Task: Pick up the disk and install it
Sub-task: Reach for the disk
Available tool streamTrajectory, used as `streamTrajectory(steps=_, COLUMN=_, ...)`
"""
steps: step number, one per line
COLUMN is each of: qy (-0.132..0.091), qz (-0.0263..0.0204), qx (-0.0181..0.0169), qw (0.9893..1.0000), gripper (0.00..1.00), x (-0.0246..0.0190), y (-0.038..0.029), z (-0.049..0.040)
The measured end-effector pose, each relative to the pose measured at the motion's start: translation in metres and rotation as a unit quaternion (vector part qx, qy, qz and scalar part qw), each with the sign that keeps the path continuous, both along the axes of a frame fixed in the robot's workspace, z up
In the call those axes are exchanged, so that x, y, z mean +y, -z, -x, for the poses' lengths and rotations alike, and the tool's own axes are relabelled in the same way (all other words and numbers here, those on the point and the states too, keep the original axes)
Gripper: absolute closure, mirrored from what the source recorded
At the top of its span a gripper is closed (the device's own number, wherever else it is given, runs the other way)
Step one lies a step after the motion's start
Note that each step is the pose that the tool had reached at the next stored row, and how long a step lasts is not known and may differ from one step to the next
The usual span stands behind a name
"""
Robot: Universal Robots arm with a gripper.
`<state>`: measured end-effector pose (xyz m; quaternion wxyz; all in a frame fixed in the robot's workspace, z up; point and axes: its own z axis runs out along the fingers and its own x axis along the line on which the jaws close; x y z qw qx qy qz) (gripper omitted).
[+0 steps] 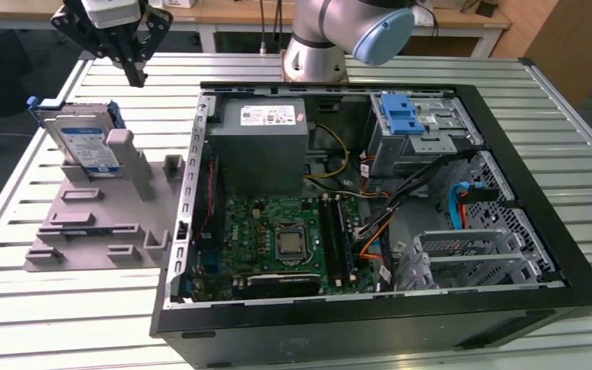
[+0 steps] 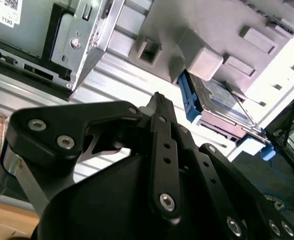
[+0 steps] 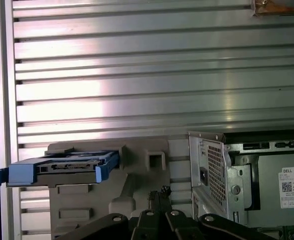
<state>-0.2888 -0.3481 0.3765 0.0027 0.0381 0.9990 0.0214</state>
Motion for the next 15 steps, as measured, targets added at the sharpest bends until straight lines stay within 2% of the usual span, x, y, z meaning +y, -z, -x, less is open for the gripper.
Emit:
streamTrajectory(steps=7, qy=0.000, qz=0.0000, qx=0.0001, qw=1.0000, gripper=0.89, x=0.0000, y=-0.0001, z=0.0008)
streamTrajectory(steps=15, qy=0.000, qz=0.0000, qx=0.0001, qw=1.0000, gripper=0.89, x=0.0000, y=0.0000, z=0.0062)
